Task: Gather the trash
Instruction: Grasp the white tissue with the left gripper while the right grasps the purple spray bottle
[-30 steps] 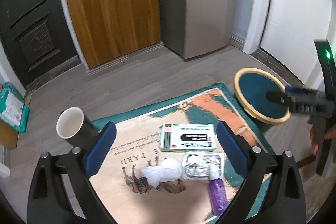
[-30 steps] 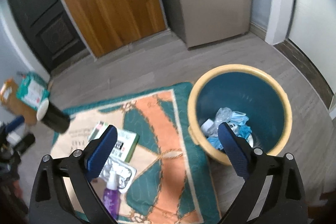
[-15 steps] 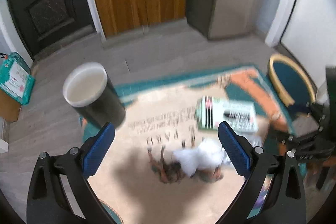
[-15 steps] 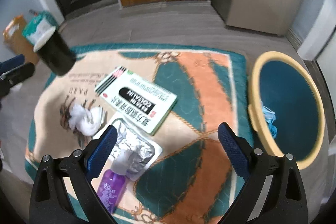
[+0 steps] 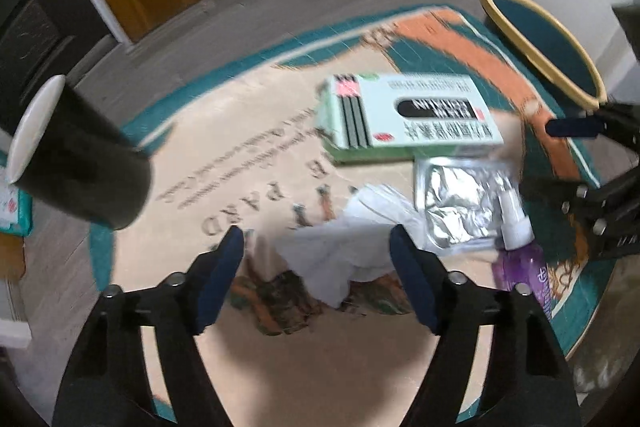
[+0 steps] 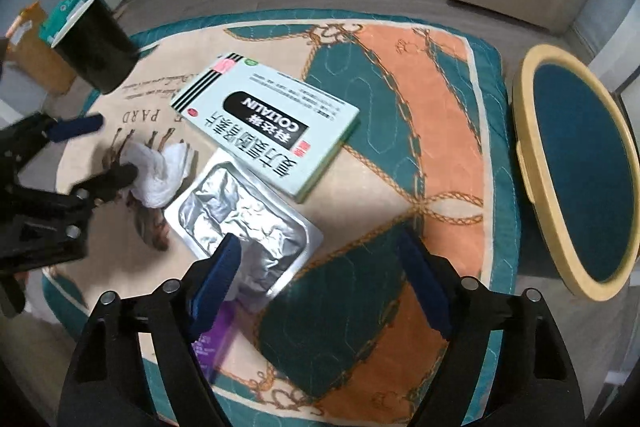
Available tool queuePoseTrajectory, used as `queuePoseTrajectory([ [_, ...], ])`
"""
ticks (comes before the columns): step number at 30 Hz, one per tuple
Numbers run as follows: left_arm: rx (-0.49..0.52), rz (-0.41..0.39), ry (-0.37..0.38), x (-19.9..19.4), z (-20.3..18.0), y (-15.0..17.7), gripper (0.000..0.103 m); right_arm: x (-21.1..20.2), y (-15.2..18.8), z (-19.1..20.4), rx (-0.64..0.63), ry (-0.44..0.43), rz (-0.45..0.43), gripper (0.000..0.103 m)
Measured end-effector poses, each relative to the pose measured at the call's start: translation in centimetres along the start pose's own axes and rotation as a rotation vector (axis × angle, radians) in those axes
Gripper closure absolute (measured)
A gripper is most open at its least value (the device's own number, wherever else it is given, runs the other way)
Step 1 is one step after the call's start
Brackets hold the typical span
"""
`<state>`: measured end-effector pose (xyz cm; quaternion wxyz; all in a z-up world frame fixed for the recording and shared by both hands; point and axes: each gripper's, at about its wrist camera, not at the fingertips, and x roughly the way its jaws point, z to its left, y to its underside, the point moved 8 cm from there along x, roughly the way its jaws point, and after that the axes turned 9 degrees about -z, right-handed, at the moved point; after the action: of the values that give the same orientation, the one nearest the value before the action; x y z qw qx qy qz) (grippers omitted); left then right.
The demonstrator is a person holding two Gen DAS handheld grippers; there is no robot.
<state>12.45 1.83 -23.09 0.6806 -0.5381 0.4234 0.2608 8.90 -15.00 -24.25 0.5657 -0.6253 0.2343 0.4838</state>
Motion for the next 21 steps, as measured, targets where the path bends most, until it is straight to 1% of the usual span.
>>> queuePoseTrajectory([
  [1, 0.011, 0.010, 0.013, 0.3, -0.5, 0.2, 0.036, -0.1, 0.0, 0.0, 0.011, -0.006, 0.001, 0.027],
  [3, 0.031, 0.022, 0.032, 0.6, -1.2, 0.5, 0.045, -0.4, 0.3, 0.1, 0.033, -0.023, 0.008, 0.032],
  [5, 0.046, 0.036, 0.045, 0.8, -1.6, 0.7, 0.050, -0.9, 0.7, 0.7, 0.050, -0.058, 0.018, 0.036],
  [7, 0.036, 0.061, 0.077, 0.9, -1.7, 1.1, 0.066, -1.5, 1.3, 1.9, 0.046, -0.089, 0.033, 0.038],
  [8, 0.033, 0.070, 0.088, 0.9, -1.8, 1.2, 0.075, -1.7, 1.4, 2.3, 0.040, -0.094, 0.037, 0.038],
  [9, 0.038, 0.074, 0.083, 0.8, -1.8, 1.2, 0.084, -1.9, 1.7, 2.9, 0.033, -0.097, 0.041, 0.038],
  [11, 0.044, 0.083, 0.072, 0.8, -1.7, 1.3, 0.095, -2.2, 2.1, 3.9, 0.030, -0.110, 0.049, 0.038],
  [14, 0.022, 0.074, 0.085, 0.2, -1.6, 1.1, 0.096, -2.2, 3.0, 5.2, 0.019, -0.118, 0.065, 0.038],
  [16, 0.029, 0.052, 0.082, -0.5, -1.8, 0.9, 0.096, -1.9, 3.9, 5.8, 0.006, -0.093, 0.075, 0.038],
  [18, 0.030, 0.035, 0.086, -1.3, -1.9, 0.8, 0.097, -1.7, 5.0, 6.3, 0.016, -0.077, 0.086, 0.044],
  [20, 0.032, 0.027, 0.081, -1.8, -1.9, 0.9, 0.097, -1.4, 5.9, 6.6, 0.035, -0.075, 0.099, 0.047],
  [21, 0.034, 0.023, 0.079, -1.9, -2.0, 0.9, 0.097, -1.0, 6.4, 6.9, 0.039, -0.070, 0.113, 0.053],
])
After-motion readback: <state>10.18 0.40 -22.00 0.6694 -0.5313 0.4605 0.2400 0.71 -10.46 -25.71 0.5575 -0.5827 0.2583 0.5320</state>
